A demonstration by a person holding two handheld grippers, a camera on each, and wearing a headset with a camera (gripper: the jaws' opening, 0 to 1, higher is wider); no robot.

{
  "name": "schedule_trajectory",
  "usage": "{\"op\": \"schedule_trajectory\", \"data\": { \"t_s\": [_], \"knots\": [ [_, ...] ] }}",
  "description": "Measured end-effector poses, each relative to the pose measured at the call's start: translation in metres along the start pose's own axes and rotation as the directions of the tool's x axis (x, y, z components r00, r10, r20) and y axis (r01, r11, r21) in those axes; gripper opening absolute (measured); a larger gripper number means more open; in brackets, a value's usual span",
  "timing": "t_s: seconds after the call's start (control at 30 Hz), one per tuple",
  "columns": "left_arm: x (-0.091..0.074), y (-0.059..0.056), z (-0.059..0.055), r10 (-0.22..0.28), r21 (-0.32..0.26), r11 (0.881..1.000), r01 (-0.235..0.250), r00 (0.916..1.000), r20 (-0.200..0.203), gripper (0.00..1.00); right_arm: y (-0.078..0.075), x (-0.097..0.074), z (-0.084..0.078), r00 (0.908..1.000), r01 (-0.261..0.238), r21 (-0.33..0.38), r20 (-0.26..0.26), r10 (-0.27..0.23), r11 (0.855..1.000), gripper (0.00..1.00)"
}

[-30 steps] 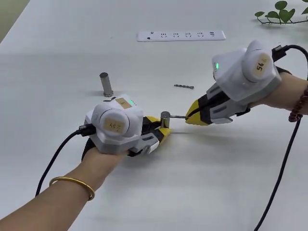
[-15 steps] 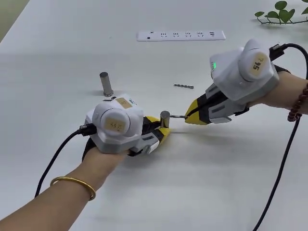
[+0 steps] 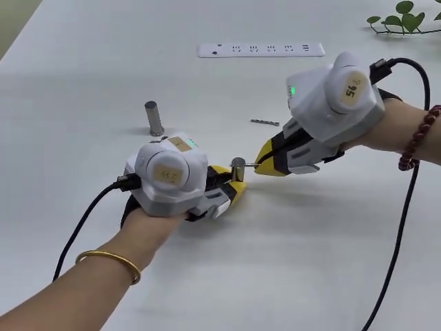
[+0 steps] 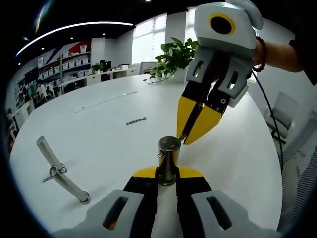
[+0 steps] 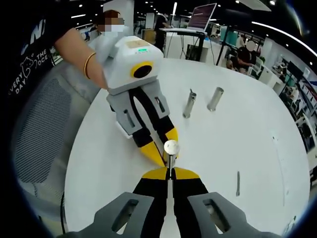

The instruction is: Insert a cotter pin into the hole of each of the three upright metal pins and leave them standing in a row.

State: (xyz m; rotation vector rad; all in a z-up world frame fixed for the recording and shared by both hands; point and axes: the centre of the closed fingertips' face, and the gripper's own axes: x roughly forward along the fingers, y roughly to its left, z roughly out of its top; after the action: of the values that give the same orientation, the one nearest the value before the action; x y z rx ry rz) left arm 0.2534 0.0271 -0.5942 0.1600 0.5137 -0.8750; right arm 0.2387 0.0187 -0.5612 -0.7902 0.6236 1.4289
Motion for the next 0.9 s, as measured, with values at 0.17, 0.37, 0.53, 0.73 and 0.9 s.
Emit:
{"op": "schedule_trajectory", "data": {
  "t_s": [0.17,0.37,0.53,0.73,0.9],
  "knots": [
    [0.000,0.000,0.000,0.002,-0.003,1.000,-0.002,1.0000,0.001,0.10,0.000,0.003,0.003,1.0000,0.004,-0.003,0.001,-0.004,1.000,0.00],
    [0.000,0.001,-0.001,0.004,-0.019,1.000,-0.004,1.0000,0.002,0.10,-0.002,0.004,0.006,0.9998,0.015,0.066,0.014,-0.016,0.998,0.00],
    [0.000,0.001,-0.001,0.005,-0.019,1.000,-0.005,1.0000,0.001,0.10,-0.002,0.004,0.005,0.9997,0.015,0.111,0.017,-0.017,0.994,0.07],
    [0.000,0.000,-0.001,0.007,-0.019,1.000,-0.007,1.0000,0.002,0.10,-0.003,-0.004,0.002,0.9993,0.031,0.125,0.017,-0.033,0.992,0.04],
    [0.000,0.000,-0.001,0.008,-0.019,1.000,-0.008,1.0000,0.002,0.10,-0.003,-0.006,0.000,0.9992,0.036,0.127,0.011,-0.038,0.991,0.02]
  ]
}}
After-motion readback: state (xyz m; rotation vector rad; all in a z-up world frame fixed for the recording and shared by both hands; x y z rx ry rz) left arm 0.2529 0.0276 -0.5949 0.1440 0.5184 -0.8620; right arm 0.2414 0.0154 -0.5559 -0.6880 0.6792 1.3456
